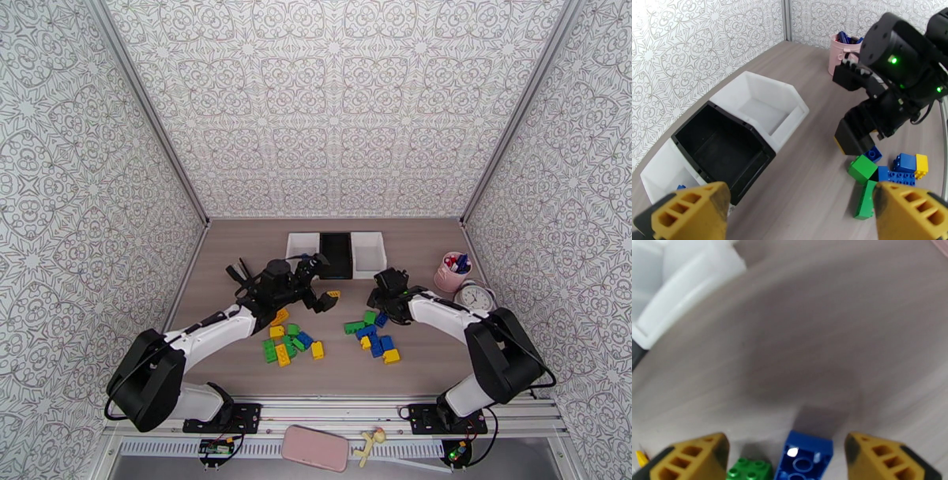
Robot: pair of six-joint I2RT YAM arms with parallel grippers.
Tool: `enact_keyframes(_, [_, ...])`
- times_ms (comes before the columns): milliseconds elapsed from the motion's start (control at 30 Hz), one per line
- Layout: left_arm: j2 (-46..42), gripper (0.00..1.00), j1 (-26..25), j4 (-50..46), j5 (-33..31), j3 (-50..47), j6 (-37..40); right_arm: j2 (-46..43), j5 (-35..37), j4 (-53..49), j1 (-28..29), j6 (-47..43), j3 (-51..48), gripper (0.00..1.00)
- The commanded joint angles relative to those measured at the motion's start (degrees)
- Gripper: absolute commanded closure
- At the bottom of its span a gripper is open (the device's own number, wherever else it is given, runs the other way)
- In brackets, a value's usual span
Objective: Sort the legos into containers by color
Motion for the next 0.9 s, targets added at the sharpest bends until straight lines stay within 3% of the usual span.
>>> enact_keyframes(0, [-1.7,0.00,-0.1,0.8,2.4,-1.0,1.6,1.1,-2.5,-2.2,0.5,4.4,1.3,0.28])
enact_keyframes(233, [-1.6,0.00,0.1,1.1,3.0,-1.3,1.4,2.0,-0.9,-3.1,0.5,5.4,1.5,0.46])
enact_keyframes(867, [-2.6,0.00,0.2,0.6,3.3,-1.5,1.0,0.0,5.2,-2.1,0.5,2.4,2.1,0.65])
